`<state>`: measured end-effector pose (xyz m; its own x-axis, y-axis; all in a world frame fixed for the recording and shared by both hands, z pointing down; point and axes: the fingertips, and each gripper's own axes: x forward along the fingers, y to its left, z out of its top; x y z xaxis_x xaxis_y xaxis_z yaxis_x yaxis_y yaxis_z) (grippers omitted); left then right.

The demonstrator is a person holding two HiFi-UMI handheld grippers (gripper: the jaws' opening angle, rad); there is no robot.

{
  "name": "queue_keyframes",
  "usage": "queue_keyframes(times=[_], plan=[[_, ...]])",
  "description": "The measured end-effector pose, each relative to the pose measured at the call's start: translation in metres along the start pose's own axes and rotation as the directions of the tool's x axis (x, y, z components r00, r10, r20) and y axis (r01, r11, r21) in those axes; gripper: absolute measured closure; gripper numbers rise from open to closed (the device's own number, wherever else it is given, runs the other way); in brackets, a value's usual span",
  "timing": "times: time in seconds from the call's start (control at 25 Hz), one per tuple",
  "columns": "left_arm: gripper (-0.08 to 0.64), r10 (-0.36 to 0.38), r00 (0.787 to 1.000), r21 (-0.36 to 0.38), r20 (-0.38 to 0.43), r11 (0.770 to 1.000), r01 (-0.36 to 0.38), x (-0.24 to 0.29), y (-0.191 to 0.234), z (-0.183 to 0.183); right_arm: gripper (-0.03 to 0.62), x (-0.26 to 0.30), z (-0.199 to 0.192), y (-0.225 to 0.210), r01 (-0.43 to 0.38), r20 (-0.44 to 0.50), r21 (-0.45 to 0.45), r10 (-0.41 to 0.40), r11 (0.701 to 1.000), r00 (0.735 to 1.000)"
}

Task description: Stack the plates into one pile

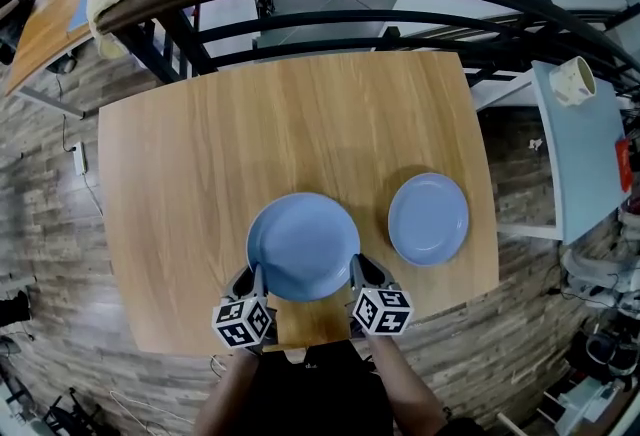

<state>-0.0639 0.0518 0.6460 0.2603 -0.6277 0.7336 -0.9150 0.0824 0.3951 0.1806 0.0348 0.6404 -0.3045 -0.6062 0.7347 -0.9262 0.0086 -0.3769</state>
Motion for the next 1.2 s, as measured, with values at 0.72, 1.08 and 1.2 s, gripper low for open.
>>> queue_keyframes(times=[0.72,1.08,1.2], plan=[[0.511,0.036,0.997,-0.021,-0.062,0.999,-0.037,0.028,0.003,-0.024,0.548,0.022,-0.015,-0.024,0.009,-0.059,0.006,-0.009,1.0,0.998],[0.51,0.04,0.997,-0.007,-0.068,0.999,-0.04,0.033,0.0,-0.023,0.548,0.026,-0.018,-0.03,0.018,-0.072,0.008,-0.017,1.0,0.997],[0.509,0.044,0.997,0.004,-0.07,0.999,-0.044,0.034,0.001,-0.023,0.548,0.028,-0.018,-0.03,0.018,-0.074,0.009,-0.018,1.0,0.997]])
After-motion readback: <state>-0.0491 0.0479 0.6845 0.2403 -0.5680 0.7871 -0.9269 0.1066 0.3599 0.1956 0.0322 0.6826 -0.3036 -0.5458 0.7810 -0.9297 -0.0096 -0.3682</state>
